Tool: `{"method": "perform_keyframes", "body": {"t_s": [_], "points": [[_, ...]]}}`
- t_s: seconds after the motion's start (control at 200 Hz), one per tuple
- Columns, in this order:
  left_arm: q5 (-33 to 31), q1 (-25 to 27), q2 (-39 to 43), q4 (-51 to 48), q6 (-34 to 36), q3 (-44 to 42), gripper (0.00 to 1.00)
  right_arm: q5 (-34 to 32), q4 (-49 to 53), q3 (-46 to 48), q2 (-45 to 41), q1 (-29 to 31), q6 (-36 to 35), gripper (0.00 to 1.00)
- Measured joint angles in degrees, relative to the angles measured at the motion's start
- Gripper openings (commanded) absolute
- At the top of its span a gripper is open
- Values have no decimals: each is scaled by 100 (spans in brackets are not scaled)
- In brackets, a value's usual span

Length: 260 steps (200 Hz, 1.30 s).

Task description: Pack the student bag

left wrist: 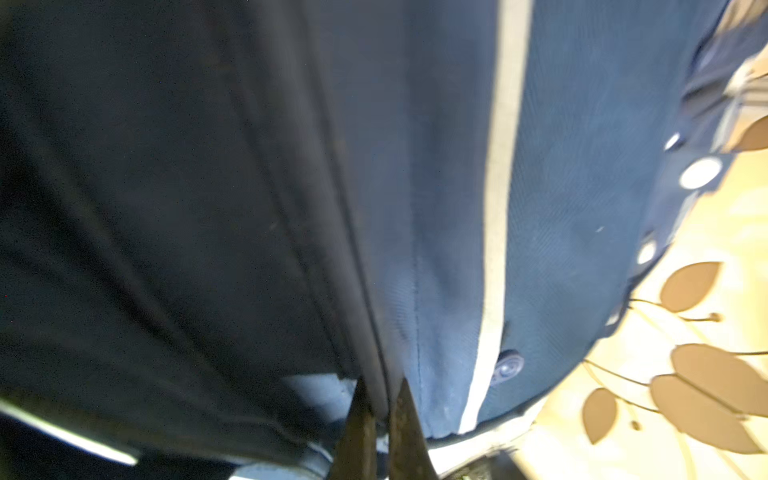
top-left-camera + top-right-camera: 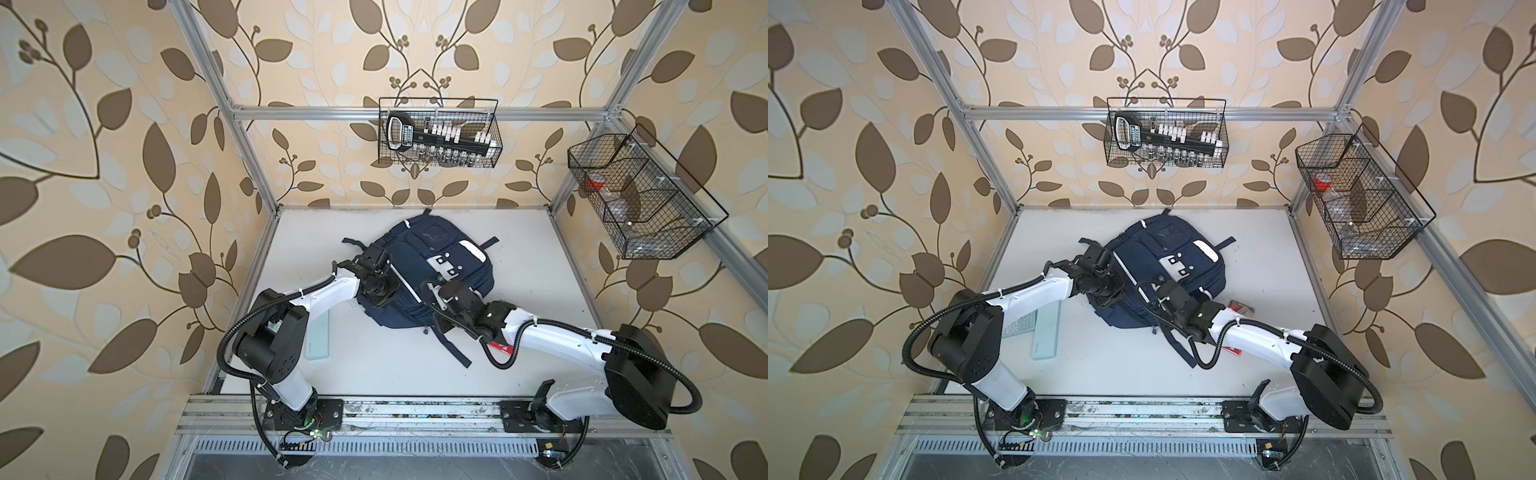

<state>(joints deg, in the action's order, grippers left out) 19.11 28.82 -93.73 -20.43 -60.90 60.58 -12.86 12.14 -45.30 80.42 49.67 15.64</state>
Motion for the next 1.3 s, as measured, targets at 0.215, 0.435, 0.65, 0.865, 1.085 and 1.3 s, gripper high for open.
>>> {"method": "perform_keyframes", "body": {"t_s": [0.215,0.435,0.65,0.865,1.085,1.3], "points": [[50,26,0,345,-422,-131,0,-79,-424,-177,892,619,330,0],[33,-256,0,232,-197,-50,46,-120,-481,-341,1021,542,850,0],[-192,-1567,-149,-243,577,839,57,-11,-409,-262,542,428,1032,0],[-129,-1661,-874,-254,1161,1508,57,66,-411,-105,387,382,1202,0],[-105,-1622,-1139,-181,1456,1167,41,140,-411,-105,385,380,1423,0],[326,-2041,-863,227,1283,509,55,146,-376,-107,387,487,1639,0]]}}
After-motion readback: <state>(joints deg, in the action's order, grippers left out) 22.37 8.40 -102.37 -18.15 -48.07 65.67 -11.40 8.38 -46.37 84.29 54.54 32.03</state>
